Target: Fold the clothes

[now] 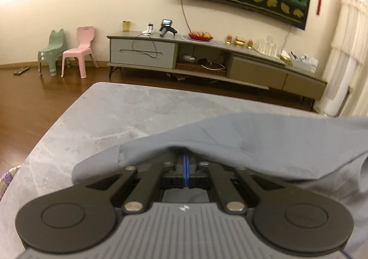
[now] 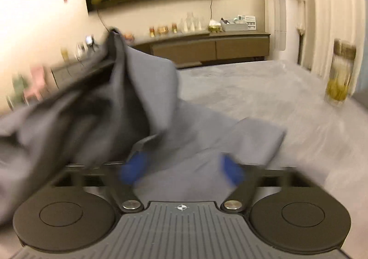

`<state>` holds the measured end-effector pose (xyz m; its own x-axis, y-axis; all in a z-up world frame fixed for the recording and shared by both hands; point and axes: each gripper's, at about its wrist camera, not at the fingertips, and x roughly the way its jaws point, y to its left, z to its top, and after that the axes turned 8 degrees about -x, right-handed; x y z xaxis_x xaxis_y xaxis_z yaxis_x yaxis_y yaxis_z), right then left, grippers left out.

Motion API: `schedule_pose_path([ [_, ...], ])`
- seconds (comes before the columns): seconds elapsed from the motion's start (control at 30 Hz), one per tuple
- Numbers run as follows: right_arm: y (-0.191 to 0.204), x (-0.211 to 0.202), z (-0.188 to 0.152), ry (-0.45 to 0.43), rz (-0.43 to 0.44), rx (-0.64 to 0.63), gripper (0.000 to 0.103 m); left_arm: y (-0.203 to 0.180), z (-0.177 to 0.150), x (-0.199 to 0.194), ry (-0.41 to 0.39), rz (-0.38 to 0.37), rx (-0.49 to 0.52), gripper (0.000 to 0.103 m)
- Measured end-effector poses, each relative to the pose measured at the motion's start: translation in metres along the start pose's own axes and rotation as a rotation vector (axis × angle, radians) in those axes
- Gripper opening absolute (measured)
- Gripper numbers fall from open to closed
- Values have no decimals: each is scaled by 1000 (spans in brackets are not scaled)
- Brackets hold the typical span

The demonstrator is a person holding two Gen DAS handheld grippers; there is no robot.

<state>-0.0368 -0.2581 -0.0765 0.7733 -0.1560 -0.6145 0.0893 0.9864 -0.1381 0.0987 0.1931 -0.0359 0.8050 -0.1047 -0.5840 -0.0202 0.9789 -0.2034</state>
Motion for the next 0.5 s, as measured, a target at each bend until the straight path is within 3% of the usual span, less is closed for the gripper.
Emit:
schedule_pose_path([
  [0.1,7,9,-3,12,11,9,92,-8,-4,3,2,2,38,4],
  [0.17,12,14,-4,20,18,15,80,-14,-7,7,5,11,62,5],
  [0.2,14,17,-5,25,21,18,68,-16,-9,9,5,17,69,5],
  [0.27,19,23,-7,33,28,25,59,-17,-10,12,-3,29,86,8],
  [0.33,23,29,-9,41,35,31,19,-20,-10,12,-19,30,97,11],
  [0.37,26,31,-9,44,39,32,10,-21,-10,12,-28,31,102,11],
  [0.43,24,21,1,12,45,-36,5,-23,-9,13,-44,31,113,9],
  [0.47,21,12,7,-21,26,-75,4,-25,-9,13,-52,32,118,0],
  [0.5,17,0,14,-65,-12,-134,2,-26,-9,13,-60,32,123,0],
])
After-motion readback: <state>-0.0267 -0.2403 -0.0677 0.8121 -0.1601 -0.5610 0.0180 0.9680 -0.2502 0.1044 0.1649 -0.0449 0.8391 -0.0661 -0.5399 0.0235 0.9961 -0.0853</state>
